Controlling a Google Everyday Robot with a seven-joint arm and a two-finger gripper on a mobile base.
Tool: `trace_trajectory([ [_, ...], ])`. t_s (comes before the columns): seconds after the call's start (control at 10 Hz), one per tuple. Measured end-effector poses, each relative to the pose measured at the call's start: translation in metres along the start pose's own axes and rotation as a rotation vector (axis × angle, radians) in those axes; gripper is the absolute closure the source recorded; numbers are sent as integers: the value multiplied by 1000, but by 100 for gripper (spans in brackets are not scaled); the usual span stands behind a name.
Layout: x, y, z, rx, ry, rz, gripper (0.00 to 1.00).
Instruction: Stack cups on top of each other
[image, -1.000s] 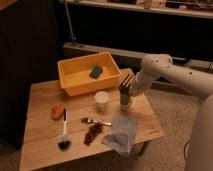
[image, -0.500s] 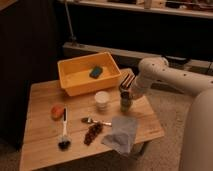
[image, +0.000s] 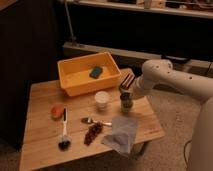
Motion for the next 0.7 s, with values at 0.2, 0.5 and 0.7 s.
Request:
trace_trajectory([
  [0.2, 3, 0, -3, -31, -16, -2, 20],
  [0.5, 7, 2, -15, -69, -47, -6, 20],
  [0.7, 7, 8, -31, -72, -48, -35, 20],
])
